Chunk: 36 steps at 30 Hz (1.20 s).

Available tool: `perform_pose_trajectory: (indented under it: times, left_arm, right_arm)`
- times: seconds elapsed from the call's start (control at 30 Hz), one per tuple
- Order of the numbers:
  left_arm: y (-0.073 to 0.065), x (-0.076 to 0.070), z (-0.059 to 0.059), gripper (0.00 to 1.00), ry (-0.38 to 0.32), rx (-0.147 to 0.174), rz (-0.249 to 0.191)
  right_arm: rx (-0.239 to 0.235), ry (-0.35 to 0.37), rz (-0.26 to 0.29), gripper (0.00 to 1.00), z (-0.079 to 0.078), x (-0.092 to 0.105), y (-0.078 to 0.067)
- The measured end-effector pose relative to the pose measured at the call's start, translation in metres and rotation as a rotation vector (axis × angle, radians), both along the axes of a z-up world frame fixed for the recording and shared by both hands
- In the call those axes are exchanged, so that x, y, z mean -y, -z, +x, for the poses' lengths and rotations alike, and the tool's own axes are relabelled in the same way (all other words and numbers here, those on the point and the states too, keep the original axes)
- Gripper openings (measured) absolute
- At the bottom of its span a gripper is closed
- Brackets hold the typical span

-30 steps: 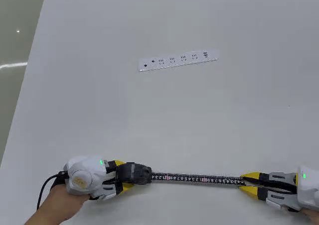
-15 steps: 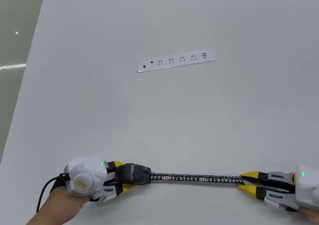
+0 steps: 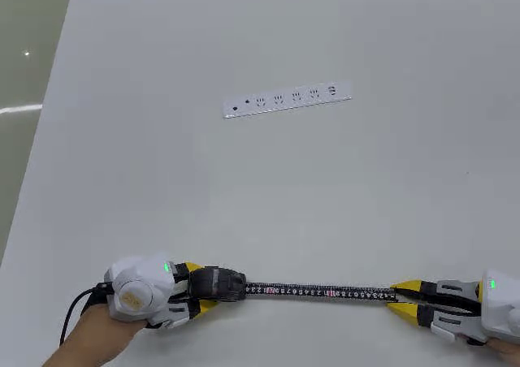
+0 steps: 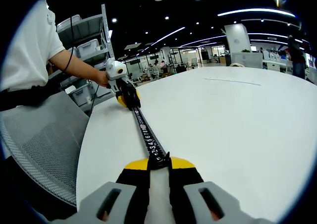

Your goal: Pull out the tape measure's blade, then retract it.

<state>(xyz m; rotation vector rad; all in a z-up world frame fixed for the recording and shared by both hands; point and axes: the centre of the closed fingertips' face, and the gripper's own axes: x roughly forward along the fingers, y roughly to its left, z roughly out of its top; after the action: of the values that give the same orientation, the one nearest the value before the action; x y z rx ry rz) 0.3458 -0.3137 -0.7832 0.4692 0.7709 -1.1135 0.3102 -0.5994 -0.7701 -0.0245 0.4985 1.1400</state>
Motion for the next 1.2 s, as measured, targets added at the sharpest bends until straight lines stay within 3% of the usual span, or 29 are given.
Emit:
perform_pose_trajectory:
  times: [0.13,0.23,0.8,1.2]
  left_arm:
    - [0.000,0.000,0.000,0.32,-0.005,0.005,0.001]
    - [-0.001,0.000,0.000,0.33,-0.025,-0.010,-0.005]
    - [0.000,-0.005,0.000,0.51,-0.052,-0.003,0.022]
    - [0.000,-0.008,-0.001,0.51,-0.077,-0.017,0.018]
  right_arm:
    - [-0.009,0.000,-0.004,0.13,-0.002,0.000,0.001]
    - [-0.026,0.007,0.007,0.16,-0.002,-0.002,0.000]
    - [-0.022,0.024,0.006,0.33,0.000,-0.011,-0.004]
    - [-0.028,0.052,0.002,0.33,-0.002,-0.009,-0.003]
